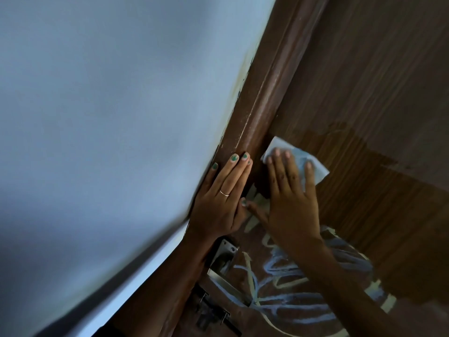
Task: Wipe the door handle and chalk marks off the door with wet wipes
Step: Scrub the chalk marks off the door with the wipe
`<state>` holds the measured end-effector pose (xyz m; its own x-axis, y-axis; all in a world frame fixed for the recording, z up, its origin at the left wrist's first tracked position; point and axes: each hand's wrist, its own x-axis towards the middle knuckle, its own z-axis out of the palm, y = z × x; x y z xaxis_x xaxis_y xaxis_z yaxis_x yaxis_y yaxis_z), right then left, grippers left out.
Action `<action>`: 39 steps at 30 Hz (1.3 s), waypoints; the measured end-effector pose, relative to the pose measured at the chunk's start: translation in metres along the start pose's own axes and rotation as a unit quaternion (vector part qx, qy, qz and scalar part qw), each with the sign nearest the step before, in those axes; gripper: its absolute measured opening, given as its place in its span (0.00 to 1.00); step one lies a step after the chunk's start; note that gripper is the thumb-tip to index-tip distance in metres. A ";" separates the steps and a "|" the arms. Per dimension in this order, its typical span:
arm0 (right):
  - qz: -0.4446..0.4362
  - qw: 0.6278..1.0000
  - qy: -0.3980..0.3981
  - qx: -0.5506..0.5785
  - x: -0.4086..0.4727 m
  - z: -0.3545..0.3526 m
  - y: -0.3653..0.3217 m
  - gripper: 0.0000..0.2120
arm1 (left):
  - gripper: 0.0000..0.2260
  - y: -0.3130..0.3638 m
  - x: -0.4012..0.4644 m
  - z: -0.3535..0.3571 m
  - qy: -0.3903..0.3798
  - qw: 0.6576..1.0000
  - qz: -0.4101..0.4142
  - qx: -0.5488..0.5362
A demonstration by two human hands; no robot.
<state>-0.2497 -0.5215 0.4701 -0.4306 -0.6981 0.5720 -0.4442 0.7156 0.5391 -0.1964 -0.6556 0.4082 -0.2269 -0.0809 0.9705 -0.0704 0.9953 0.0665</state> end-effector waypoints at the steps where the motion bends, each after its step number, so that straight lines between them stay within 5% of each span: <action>1: -0.027 0.999 -0.021 -0.009 -0.008 0.007 -0.005 0.42 | 0.26 0.000 0.000 0.000 -0.001 1.000 0.003 0.001; 4: -0.081 0.996 -0.044 -0.001 -0.026 0.022 -0.011 0.40 | 0.26 0.000 0.000 0.000 0.000 1.000 0.005 -0.002; 9: -0.008 1.000 -0.006 -0.009 -0.001 0.004 0.000 0.42 | 0.26 0.000 0.000 0.000 0.003 1.000 0.004 0.000; 14: -0.106 0.991 -0.086 0.009 -0.029 0.031 -0.019 0.43 | 0.26 -0.001 0.000 0.000 0.006 1.000 0.003 -0.012; 20: -0.048 0.997 -0.020 0.053 -0.013 0.017 -0.014 0.39 | 0.27 -0.001 -0.001 0.000 0.007 1.000 0.007 -0.014; 25: -0.148 0.985 -0.084 0.042 -0.033 0.038 -0.019 0.41 | 0.27 -0.001 0.000 0.001 0.005 1.000 0.004 -0.014; 30: -0.085 0.994 -0.045 0.058 -0.019 0.023 -0.017 0.40 | 0.27 -0.001 -0.001 0.001 0.009 1.000 0.006 -0.011; 34: -0.173 0.978 -0.091 0.070 -0.045 0.048 -0.028 0.41 | 0.28 0.000 0.000 -0.001 0.001 1.000 0.008 -0.003; 39: -0.129 0.984 -0.068 0.101 -0.042 0.045 -0.029 0.39 | 0.28 -0.001 0.000 -0.001 0.005 1.000 0.007 -0.002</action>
<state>-0.2540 -0.5141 0.4021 -0.3787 -0.8620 0.3370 -0.6937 0.5054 0.5131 -0.1955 -0.6570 0.4078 -0.2174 -0.0658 0.9739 -0.0624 0.9966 0.0534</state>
